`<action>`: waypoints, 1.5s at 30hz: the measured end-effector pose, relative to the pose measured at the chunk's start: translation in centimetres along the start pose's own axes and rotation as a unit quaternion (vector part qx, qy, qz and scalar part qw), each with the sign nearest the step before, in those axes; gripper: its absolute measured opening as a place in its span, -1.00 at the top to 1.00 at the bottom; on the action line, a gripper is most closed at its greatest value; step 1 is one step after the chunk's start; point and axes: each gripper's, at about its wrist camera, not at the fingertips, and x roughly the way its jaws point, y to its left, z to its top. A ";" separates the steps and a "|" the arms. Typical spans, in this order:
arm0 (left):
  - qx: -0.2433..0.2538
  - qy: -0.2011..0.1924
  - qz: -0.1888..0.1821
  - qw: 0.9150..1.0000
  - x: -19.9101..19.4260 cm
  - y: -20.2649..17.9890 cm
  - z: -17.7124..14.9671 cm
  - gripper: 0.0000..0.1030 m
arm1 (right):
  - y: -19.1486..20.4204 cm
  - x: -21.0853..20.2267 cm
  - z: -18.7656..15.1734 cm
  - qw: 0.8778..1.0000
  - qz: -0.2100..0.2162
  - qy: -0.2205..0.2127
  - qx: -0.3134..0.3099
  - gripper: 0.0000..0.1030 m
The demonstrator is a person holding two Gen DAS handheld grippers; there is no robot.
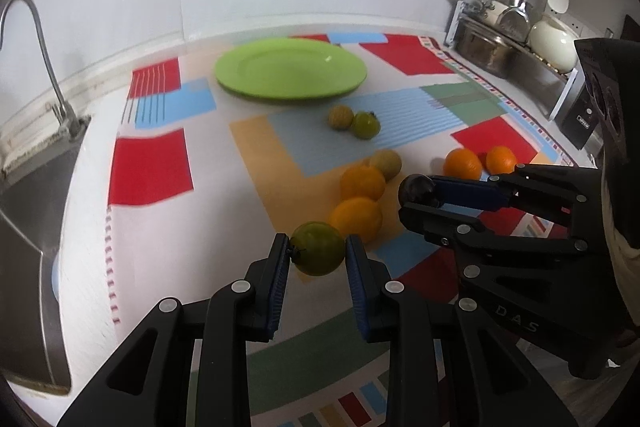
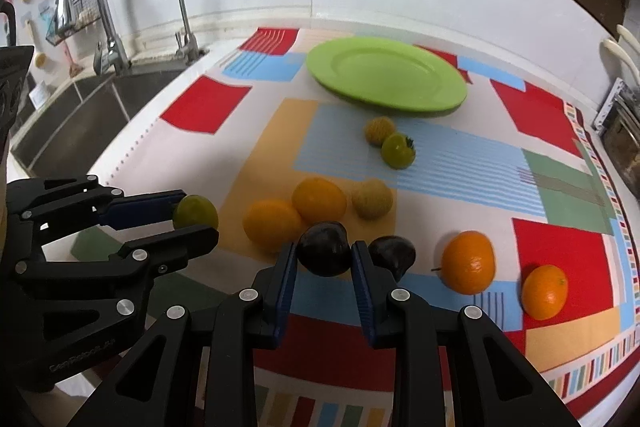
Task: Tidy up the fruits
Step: 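Grasp the green lime with the left tool while the right tool grasps a dark plum, then carry the lime and plum over the green plate and open both tools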
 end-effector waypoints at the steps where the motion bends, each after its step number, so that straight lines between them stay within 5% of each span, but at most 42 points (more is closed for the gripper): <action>1: 0.003 -0.003 -0.001 1.000 -0.1 0.0 0.2 0.44 | 0.1 -0.2 0.1 1.000 -0.002 -0.003 0.003 0.44; 13: 0.000 -0.039 0.016 0.999 -1.4 -0.5 2.9 0.44 | -1.5 -2.2 2.1 0.999 -0.003 -0.040 0.029 0.44; 23: -0.057 -0.062 0.049 0.995 -1.5 -2.2 5.6 0.44 | -5.0 -2.5 5.1 0.997 0.052 -0.053 -0.006 0.44; 45: -0.033 -0.095 0.069 0.993 0.8 -0.8 15.2 0.44 | -9.3 -0.3 13.2 0.995 0.058 -0.082 -0.016 0.44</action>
